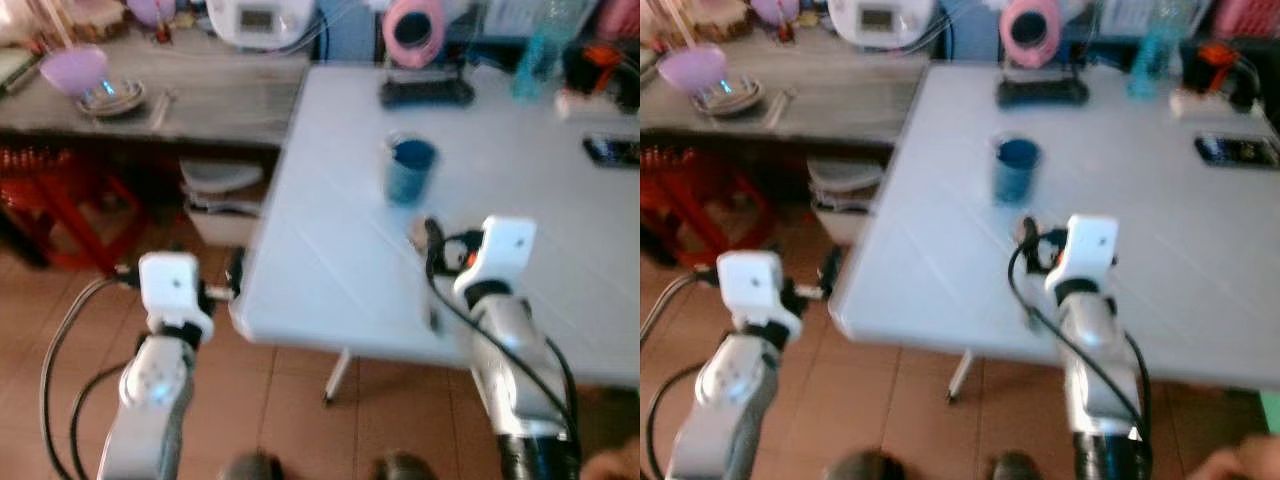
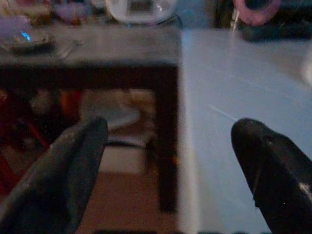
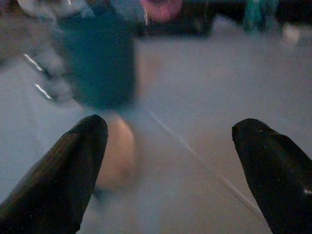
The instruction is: Setting the table
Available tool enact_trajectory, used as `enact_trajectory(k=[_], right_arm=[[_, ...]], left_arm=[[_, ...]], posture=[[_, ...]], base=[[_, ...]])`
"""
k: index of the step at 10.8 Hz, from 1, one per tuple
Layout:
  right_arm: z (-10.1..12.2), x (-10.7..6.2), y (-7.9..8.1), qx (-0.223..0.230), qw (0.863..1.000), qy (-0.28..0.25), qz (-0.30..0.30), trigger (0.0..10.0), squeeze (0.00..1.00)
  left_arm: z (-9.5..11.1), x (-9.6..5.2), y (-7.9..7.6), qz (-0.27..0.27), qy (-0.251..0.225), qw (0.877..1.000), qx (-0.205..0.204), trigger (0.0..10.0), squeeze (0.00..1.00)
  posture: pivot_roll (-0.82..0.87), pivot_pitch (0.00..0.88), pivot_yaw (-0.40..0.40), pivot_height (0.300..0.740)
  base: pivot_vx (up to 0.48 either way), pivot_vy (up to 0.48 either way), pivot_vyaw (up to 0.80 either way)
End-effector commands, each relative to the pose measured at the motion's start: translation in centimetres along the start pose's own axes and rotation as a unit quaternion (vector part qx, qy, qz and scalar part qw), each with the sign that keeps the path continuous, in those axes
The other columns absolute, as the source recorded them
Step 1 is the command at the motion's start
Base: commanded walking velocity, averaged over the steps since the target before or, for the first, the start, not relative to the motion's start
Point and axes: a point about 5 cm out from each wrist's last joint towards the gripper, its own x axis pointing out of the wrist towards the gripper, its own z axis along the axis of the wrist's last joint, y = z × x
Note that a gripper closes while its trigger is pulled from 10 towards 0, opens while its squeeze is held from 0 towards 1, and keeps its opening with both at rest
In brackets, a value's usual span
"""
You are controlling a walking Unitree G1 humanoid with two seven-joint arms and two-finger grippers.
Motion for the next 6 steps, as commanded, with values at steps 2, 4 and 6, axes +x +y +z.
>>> enact_trajectory(k=[2, 4, 6], right_arm=[[-0.9, 0.1, 0.3, 0.000, 1.000, 0.030, 0.007, 10.0, 0.00], [-1.0, 0.5, 0.8, 0.006, 0.999, 0.033, 0.021, 10.0, 0.00], [0.2, 1.1, 1.8, -0.007, 0.999, 0.004, 0.049, 10.0, 0.00]], left_arm=[[0.3, 0.0, -0.2, -0.008, -0.002, 1.000, 0.004, 10.0, 0.00], [0.2, -0.1, -0.2, -0.006, 0.000, 1.000, 0.008, 10.0, 0.00], [0.3, -0.1, -0.1, -0.004, -0.001, 1.000, 0.009, 10.0, 0.00]], posture=[[0.03, 0.103, 0.080, 0.740], [0.04, 0.111, 0.080, 0.740], [0.04, 0.117, 0.085, 0.740]], base=[[0.000, 0.000, 0.00], [0.000, 0.000, 0.00], [0.000, 0.000, 0.00]])
